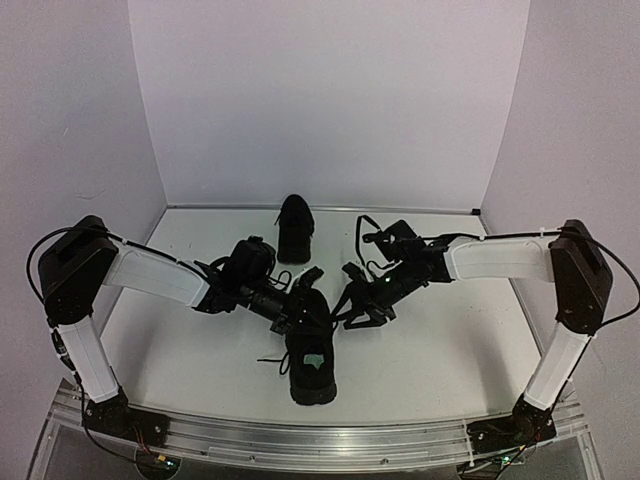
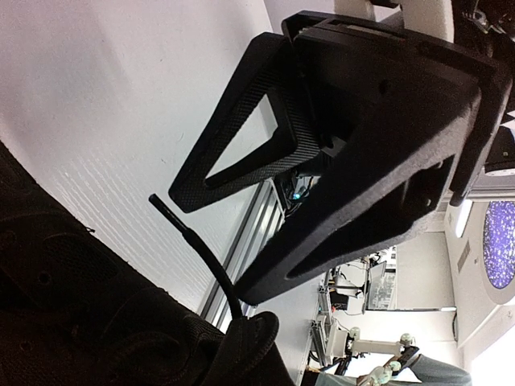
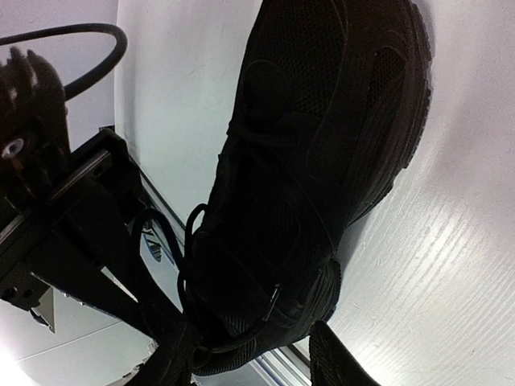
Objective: Tie the shoes
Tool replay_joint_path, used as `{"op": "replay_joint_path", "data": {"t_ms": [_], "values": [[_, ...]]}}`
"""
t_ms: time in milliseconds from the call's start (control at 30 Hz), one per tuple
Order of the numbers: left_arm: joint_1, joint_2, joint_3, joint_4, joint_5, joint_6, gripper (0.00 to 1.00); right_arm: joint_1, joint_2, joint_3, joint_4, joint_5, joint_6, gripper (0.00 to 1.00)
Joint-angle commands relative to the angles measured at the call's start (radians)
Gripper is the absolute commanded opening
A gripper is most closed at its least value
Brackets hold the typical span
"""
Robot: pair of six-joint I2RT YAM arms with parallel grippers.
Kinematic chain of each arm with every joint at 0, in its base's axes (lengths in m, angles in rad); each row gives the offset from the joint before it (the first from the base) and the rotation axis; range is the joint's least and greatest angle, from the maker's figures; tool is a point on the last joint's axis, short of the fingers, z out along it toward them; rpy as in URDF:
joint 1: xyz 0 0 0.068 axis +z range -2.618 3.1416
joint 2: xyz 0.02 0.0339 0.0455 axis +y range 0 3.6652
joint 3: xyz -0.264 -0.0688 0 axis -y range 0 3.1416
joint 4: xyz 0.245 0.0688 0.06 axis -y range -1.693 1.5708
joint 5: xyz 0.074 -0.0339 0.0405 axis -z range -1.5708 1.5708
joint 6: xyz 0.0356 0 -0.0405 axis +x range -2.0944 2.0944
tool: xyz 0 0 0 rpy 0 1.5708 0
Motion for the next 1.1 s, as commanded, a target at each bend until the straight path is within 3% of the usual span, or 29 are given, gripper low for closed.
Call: {"op": "replay_joint_path", "data": {"t_ms": [0,300,400,533,600,700,833,1067], "values": [[-0.003,-0.005,0.017,0.033,-0.007,0.001,0.0,-0.003,0.03,-0.021,0.083,-0.045,0.043,0.45],[-0.003,0.0,0.023,0.03,-0.014,0.004,0.0,-0.003,0.064,-0.014,0.174,-0.103,0.092,0.33],[-0.003,-0.001,0.029,0.007,-0.023,0.016,0.0,-0.002,0.069,-0.013,0.176,-0.11,0.092,0.24],[-0.003,-0.004,0.043,-0.036,-0.034,0.041,0.0,-0.004,0.067,-0.012,0.175,-0.108,0.094,0.02],[-0.002,-0.015,0.063,-0.101,-0.057,0.07,0.01,-0.004,0.058,-0.013,0.174,-0.099,0.095,0.0],[0.012,-0.062,0.084,-0.191,-0.12,0.095,0.12,-0.008,0.036,-0.014,0.171,-0.078,0.098,0.0],[0.047,-0.173,0.098,-0.329,-0.216,0.168,0.39,-0.021,0.001,-0.029,0.167,-0.05,0.099,0.0],[0.094,-0.322,0.139,-0.647,-0.378,0.372,0.53,-0.041,-0.045,-0.046,0.151,-0.014,0.083,0.0]]}}
